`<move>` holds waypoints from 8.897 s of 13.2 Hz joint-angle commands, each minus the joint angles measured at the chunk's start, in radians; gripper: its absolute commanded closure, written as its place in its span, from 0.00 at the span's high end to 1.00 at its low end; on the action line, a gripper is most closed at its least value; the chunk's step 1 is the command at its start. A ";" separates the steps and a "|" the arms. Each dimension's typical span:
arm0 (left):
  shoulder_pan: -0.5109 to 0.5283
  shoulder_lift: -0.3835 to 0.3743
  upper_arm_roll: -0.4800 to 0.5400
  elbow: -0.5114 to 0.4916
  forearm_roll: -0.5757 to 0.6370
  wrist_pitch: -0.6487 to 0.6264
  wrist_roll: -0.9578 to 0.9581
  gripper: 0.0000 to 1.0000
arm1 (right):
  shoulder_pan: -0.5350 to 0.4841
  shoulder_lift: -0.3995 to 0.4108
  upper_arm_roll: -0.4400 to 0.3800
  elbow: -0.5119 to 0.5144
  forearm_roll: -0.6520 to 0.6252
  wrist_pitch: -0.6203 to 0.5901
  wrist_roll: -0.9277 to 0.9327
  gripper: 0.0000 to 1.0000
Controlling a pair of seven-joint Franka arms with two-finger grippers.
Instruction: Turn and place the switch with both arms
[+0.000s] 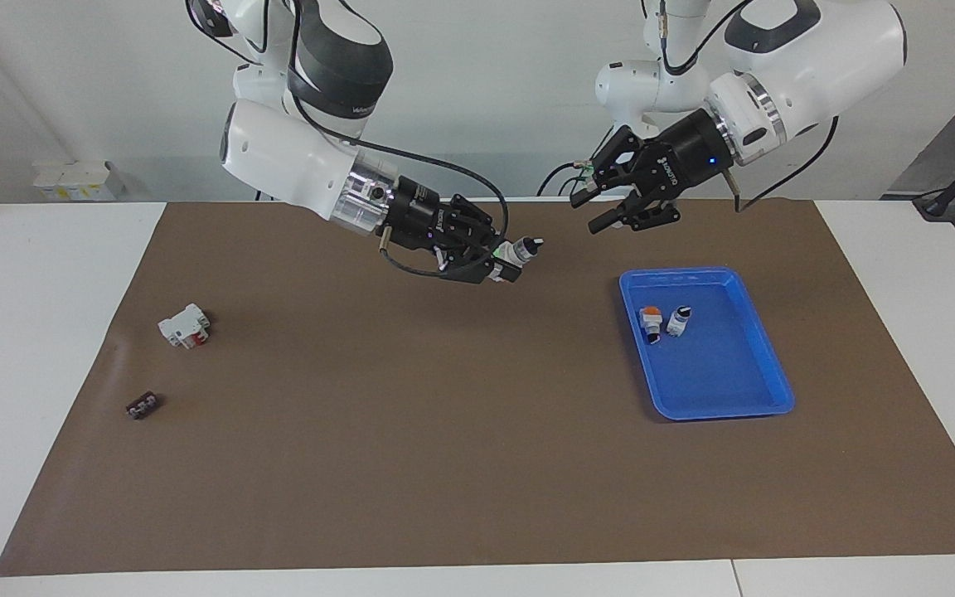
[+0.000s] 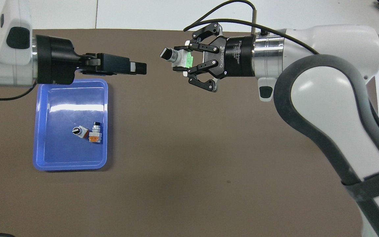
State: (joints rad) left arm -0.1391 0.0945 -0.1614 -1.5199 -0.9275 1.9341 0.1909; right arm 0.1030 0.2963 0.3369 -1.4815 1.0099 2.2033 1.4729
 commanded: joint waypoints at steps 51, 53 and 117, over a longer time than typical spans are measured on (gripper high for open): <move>-0.054 -0.004 0.013 0.023 0.223 -0.034 -0.333 0.00 | 0.017 -0.016 0.007 -0.013 -0.050 0.012 -0.005 0.00; -0.057 -0.018 0.011 0.023 0.223 -0.032 -0.517 0.00 | 0.017 -0.016 0.007 -0.013 -0.050 0.012 -0.003 0.00; 0.211 -0.254 0.025 -0.709 0.815 -0.109 -0.125 0.00 | -0.085 -0.253 -0.163 -0.033 -1.073 -0.577 -1.051 1.00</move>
State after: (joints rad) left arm 0.0388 -0.1841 -0.1275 -2.2097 -0.1415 1.8100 0.0408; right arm -0.0212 0.0744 0.2515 -1.4922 -0.0424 1.6363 0.5092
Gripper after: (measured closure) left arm 0.903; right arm 0.000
